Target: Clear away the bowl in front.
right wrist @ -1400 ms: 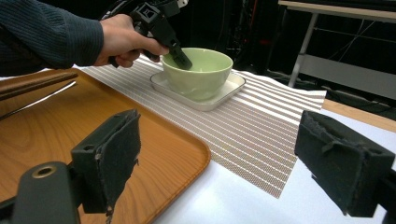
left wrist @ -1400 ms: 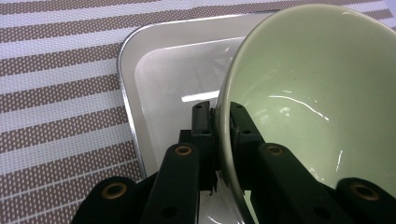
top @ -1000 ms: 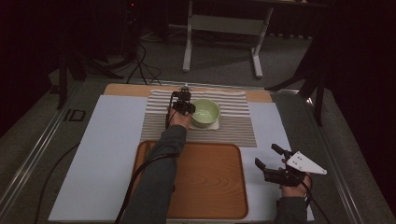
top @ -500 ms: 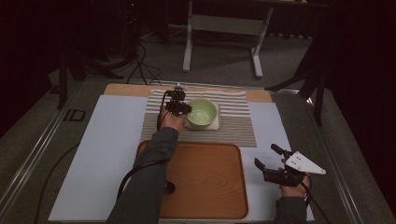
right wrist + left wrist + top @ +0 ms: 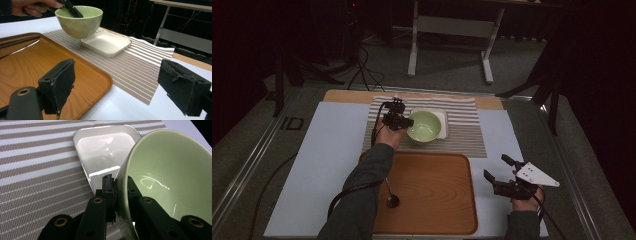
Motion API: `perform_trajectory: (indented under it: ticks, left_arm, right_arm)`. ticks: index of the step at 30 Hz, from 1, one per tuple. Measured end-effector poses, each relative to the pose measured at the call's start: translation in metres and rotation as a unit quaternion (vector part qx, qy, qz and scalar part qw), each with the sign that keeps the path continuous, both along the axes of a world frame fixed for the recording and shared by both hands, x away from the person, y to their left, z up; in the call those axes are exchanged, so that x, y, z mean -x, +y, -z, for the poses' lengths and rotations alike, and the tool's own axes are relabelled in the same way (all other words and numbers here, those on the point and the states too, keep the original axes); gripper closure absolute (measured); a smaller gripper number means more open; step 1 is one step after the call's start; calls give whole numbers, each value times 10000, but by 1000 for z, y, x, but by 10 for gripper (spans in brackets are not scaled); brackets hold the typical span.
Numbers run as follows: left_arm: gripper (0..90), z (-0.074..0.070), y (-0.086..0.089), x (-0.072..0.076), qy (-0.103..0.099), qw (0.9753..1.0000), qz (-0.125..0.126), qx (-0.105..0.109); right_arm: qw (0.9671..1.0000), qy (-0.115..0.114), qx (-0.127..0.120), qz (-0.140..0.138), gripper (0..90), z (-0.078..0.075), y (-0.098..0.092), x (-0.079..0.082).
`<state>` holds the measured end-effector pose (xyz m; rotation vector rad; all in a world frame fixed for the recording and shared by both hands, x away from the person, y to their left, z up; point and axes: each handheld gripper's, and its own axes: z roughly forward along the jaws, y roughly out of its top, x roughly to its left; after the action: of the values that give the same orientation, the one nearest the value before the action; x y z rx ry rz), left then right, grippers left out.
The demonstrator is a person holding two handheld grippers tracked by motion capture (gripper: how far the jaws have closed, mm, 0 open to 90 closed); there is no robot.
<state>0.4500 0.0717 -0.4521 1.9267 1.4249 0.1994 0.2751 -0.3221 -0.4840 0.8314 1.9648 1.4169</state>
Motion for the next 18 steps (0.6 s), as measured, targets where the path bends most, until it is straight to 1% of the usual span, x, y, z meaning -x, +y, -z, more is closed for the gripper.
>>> perform_trajectory:
  ticks: [1, 4, 7, 9, 10, 13, 15, 18]
  left_arm:
    - [837, -1, 1, 5, 2, 10000, 80, 21]
    - [837, -1, 2, 14, -1, 9998, 188, 45]
    - [837, -2, 3, 23, -13, 9997, 262, 9]
    - [836, -2, 3, 23, -13, 9997, 262, 9]
    - [836, -3, 4, 29, -25, 9995, 312, 21]
    - [836, -5, 5, 38, -54, 9992, 402, -40]
    - [836, -5, 5, 45, -78, 9991, 418, -57]
    - [835, -2, 7, 55, -76, 9988, 476, -55]
  right_arm:
    - [10000, 5, 0, -1, 138, 0, 0, 0]
    - [10000, 3, 3, -5, 138, 0, 1, 1]
    - [10000, 2, 5, -8, 139, 0, 1, 0]
    - [10000, 1, 7, -12, 139, 0, 1, 0]
    - [10000, 1, 7, -12, 138, 0, 1, 0]
    - [10000, 2, 24, -13, 138, 0, 1, 1]
    - [10000, 1, 30, -13, 138, 0, 1, 1]
    - [10000, 2, 27, -19, 139, 0, 2, 1]
